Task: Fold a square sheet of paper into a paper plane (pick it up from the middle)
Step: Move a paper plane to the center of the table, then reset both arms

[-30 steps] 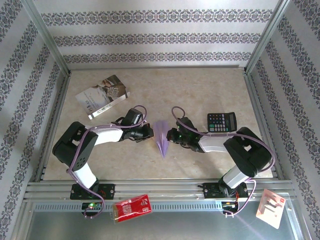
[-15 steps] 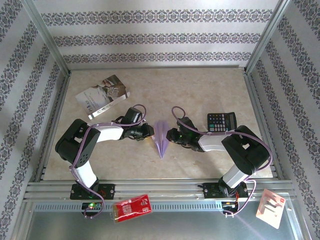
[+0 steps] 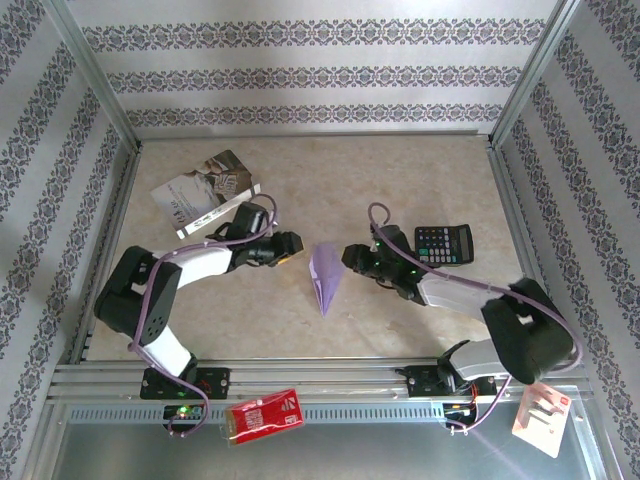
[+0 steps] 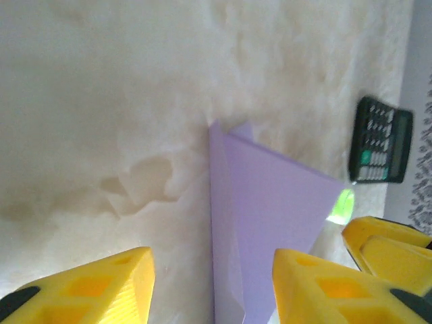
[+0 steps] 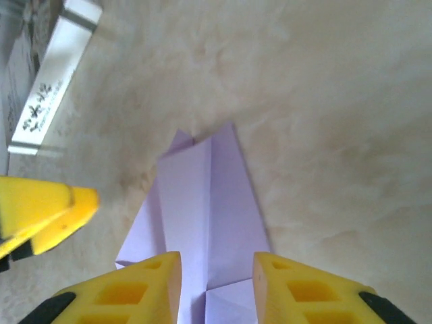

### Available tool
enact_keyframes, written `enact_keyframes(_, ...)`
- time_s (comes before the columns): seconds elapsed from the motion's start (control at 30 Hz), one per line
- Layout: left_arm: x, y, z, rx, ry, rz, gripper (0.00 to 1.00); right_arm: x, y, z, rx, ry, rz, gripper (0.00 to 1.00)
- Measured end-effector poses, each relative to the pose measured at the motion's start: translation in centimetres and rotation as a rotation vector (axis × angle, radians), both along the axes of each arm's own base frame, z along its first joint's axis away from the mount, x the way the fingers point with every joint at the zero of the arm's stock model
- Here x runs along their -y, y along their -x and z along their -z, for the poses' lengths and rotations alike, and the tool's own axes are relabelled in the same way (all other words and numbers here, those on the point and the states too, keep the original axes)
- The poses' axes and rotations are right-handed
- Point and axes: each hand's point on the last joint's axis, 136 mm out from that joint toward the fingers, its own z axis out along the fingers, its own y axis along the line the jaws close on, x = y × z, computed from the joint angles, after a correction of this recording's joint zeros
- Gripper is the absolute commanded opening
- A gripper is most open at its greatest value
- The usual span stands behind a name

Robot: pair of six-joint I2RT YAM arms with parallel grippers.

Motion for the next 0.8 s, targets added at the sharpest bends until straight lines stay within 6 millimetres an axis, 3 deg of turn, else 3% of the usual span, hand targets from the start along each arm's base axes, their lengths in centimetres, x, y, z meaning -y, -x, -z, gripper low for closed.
enact_keyframes(0.07, -1.5, -0.8, -1.5, 0.044, -0.012, -0.030, 0.58, 1.6, -0.5, -1.4, 0.039, 0.058, 0.023, 0.41)
enact_keyframes(0.3, -8.0, -2.9, -9.2, 0.319, -0.208, -0.177, 0.82, 8.5, -3.5, -8.7, 0.272, 0.384, 0.171, 0.81)
enact_keyframes(0.4, -11.0, -2.9, -12.1, 0.440, -0.332, -0.262, 0.99, 12.2, -4.0, -9.6, 0.311, 0.538, 0.267, 0.95)
enact_keyframes(0.5, -14.9, -3.0, -13.6, 0.514, -0.481, -0.375, 1.00, 16.1, -4.4, -9.5, 0.310, 0.687, 0.362, 0.98)
enact_keyframes(0.6, -18.8, -2.7, -12.6, 0.532, -0.658, -0.459, 1.00, 19.4, -4.8, -8.6, 0.287, 0.802, 0.441, 0.98)
enact_keyframes(0.8, -24.7, -2.0, -4.9, 0.437, -0.962, -0.474, 1.00, 22.7, -5.6, -4.0, 0.243, 0.962, 0.454, 0.98)
